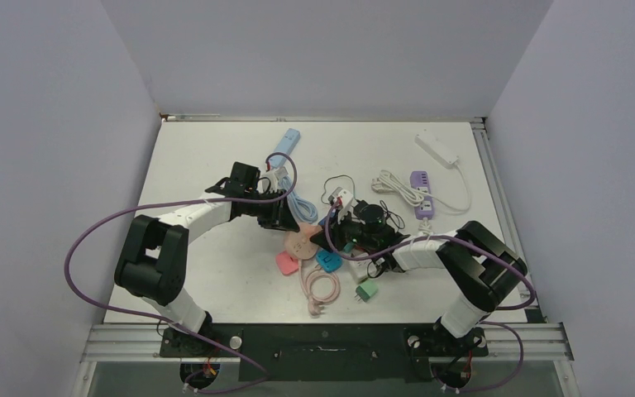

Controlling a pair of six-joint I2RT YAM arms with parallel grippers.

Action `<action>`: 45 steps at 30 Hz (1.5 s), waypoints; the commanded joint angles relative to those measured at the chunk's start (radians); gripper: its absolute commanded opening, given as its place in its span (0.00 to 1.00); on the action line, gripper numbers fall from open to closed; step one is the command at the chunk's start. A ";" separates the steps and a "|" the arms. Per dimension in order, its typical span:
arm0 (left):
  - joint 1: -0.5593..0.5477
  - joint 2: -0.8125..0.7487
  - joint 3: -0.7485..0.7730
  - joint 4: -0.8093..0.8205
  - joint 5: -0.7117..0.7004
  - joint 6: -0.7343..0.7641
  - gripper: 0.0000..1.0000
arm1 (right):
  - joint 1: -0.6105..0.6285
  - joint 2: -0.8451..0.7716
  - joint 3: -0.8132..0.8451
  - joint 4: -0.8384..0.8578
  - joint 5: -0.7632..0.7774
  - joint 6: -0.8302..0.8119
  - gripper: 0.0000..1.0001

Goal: Pull the plug off the socket
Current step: Remove the plug from the socket.

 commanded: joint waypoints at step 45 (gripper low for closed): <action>-0.004 -0.031 0.035 0.013 -0.047 0.006 0.00 | -0.044 -0.087 -0.044 0.090 0.016 0.035 0.05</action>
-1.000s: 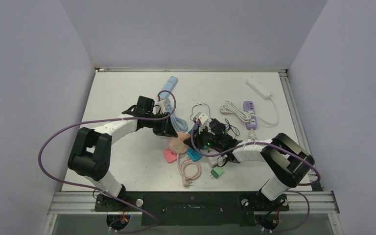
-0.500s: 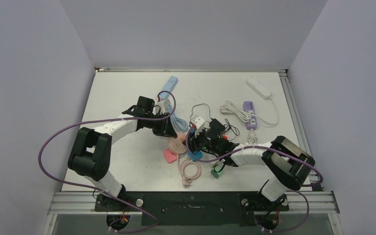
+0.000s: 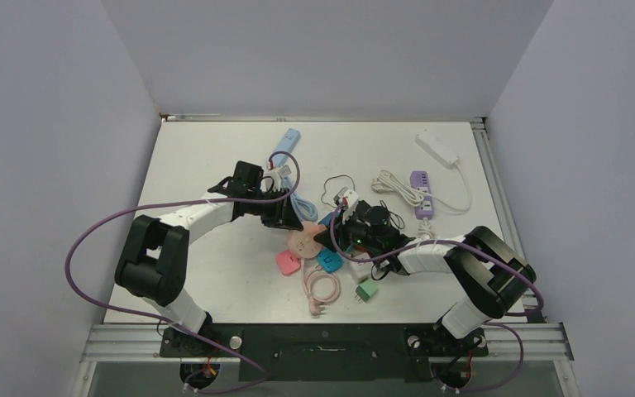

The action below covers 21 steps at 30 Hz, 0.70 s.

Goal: Pull the plug off the socket
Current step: Remove the plug from the socket.

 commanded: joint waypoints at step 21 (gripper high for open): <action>0.051 -0.024 0.019 -0.006 -0.062 -0.003 0.00 | 0.133 -0.093 0.019 -0.051 0.267 -0.142 0.05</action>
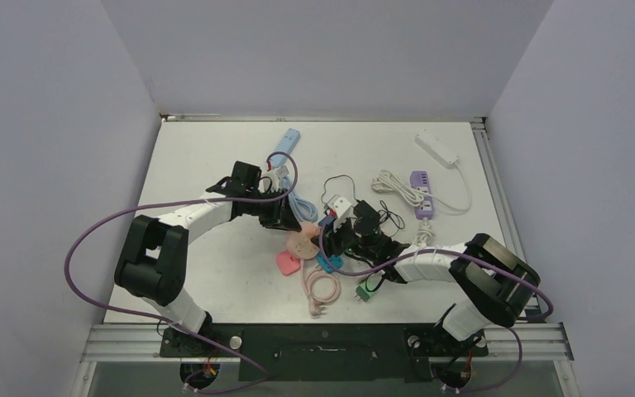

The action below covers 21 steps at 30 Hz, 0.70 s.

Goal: Pull the plug off the socket
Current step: Remove the plug from the socket.

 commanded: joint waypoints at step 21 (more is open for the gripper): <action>0.035 -0.035 0.012 0.037 -0.051 0.006 0.00 | -0.138 -0.029 -0.033 0.148 -0.152 0.102 0.05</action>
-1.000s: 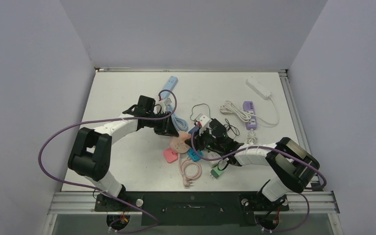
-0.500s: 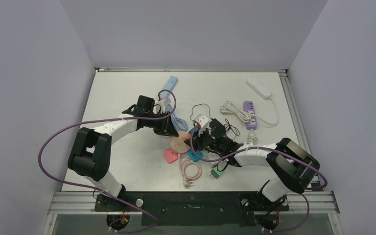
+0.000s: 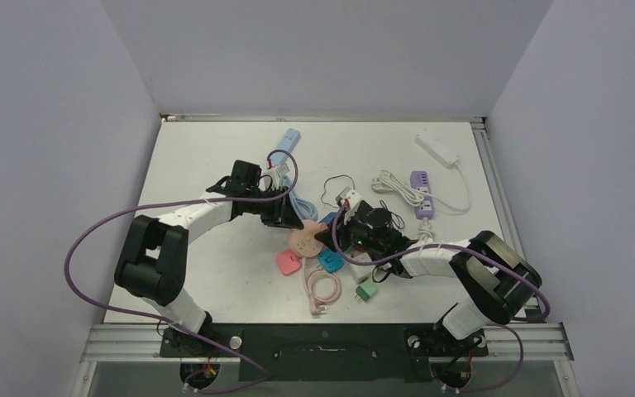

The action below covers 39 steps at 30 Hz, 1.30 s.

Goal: Pull the plug off the socket
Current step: Remove the plug from the socket.

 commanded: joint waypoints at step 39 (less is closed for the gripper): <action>0.035 -0.025 0.018 -0.012 -0.091 0.033 0.00 | 0.009 -0.049 -0.005 0.056 0.059 -0.026 0.05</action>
